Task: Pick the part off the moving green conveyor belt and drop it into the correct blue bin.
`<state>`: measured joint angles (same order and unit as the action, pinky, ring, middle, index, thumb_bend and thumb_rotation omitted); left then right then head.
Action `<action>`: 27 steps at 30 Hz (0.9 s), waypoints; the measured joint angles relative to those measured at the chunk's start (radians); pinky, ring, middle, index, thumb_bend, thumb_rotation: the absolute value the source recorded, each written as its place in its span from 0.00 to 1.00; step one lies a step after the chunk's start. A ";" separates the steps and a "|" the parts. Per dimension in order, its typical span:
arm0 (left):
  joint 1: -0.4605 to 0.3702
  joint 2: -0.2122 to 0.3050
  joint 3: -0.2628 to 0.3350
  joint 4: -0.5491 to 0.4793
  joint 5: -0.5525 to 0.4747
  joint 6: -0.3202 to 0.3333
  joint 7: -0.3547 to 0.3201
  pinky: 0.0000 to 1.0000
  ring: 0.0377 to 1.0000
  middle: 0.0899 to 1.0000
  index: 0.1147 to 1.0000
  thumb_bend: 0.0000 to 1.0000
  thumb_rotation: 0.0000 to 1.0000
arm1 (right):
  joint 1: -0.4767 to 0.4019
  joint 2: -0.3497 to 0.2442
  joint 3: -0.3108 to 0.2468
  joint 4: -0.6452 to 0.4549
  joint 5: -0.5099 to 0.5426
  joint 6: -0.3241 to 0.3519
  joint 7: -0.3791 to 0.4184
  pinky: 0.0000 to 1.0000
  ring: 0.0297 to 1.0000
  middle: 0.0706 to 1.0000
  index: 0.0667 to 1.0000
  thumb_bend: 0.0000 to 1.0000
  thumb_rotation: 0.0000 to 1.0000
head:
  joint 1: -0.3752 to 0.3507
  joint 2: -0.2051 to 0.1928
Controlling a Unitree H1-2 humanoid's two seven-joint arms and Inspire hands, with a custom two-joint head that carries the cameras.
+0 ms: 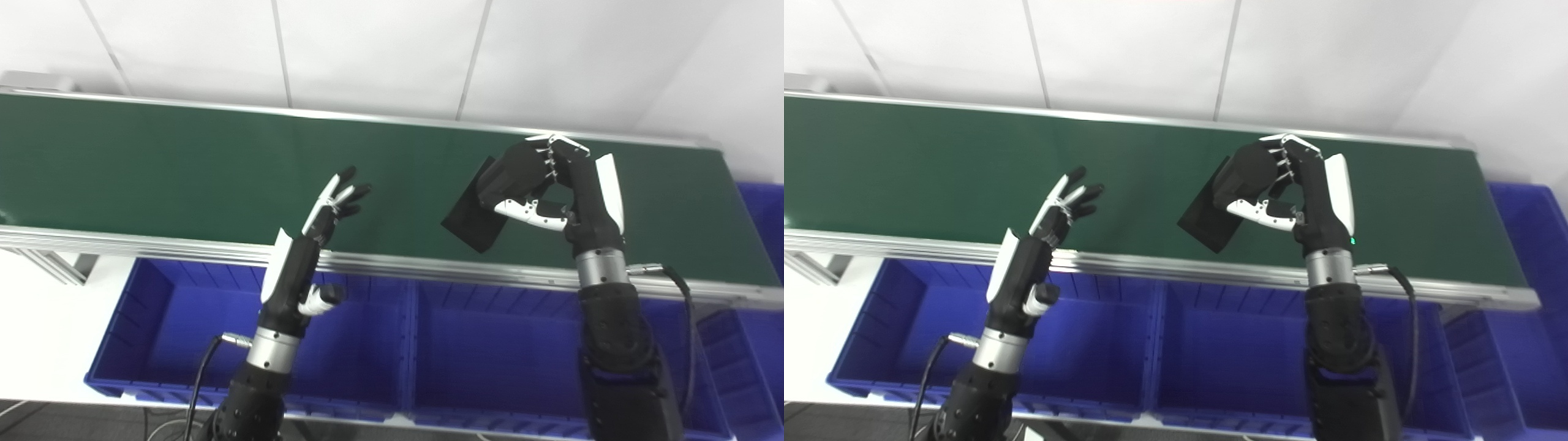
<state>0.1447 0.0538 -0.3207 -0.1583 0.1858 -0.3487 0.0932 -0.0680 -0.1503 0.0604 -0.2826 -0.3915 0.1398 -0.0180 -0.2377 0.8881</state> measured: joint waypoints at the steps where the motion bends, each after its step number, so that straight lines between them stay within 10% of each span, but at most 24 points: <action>1: 0.000 -0.001 0.005 -0.004 -0.001 0.003 -0.006 0.83 0.88 0.85 0.94 0.82 1.00 | 0.014 -0.002 -0.002 -0.011 -0.008 0.004 0.001 0.26 0.35 0.45 0.53 0.51 0.00 | 0.000 0.000; 13: 0.003 -0.010 0.037 -0.007 -0.001 0.008 -0.062 0.81 0.87 0.84 0.93 0.83 1.00 | 0.151 -0.029 -0.001 -0.049 -0.051 0.014 0.016 0.25 0.34 0.44 0.52 0.51 0.00 | -0.008 0.000; 27: 0.033 -0.026 0.042 -0.019 0.001 0.004 -0.080 0.89 0.87 0.84 0.94 0.80 1.00 | 0.177 -0.037 0.065 0.193 -0.118 -0.095 -0.046 0.29 0.35 0.41 0.51 0.51 0.00 | 0.008 -0.038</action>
<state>0.1776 0.0279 -0.2783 -0.1773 0.1873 -0.3444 0.0127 0.1093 -0.1869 0.1256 -0.0899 -0.5096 0.0451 -0.0641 -0.2301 0.8498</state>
